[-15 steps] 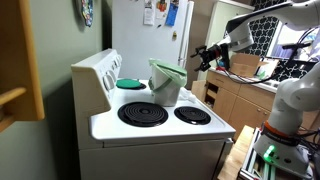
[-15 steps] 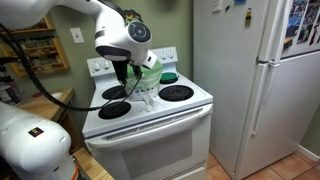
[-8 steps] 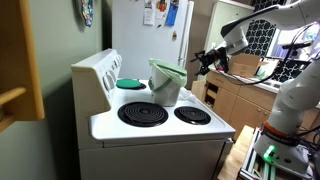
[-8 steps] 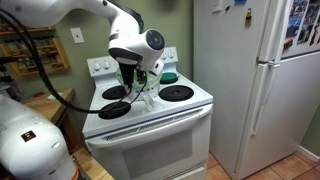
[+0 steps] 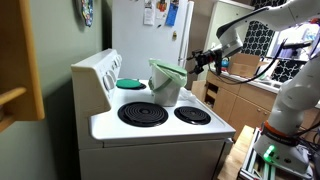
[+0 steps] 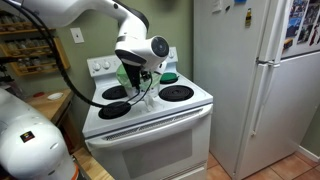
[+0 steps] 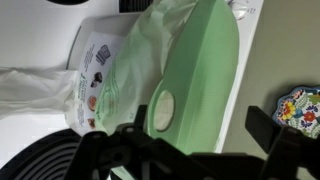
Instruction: Open the lid on the bin
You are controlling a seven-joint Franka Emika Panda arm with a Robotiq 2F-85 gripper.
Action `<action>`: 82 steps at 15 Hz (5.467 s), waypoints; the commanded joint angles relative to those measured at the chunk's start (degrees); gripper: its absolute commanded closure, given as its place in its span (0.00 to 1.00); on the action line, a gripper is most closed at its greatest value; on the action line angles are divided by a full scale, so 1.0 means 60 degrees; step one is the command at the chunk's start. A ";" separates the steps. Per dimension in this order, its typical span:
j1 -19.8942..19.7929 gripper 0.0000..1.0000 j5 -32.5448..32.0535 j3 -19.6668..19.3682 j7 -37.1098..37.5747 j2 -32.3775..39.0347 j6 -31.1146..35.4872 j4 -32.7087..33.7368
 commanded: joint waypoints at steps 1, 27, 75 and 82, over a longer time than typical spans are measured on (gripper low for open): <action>-0.0365 0.00 0.0791 0.0159 -0.0746 0.0756 -0.0744 0.0399; -0.0937 0.00 0.1164 0.0930 0.0070 0.1390 -0.0975 0.0839; -0.1118 0.00 0.0734 0.0944 -0.0807 0.1439 -0.1897 0.0901; -0.1186 0.00 0.0645 0.0907 -0.0656 0.1012 -0.1897 0.0831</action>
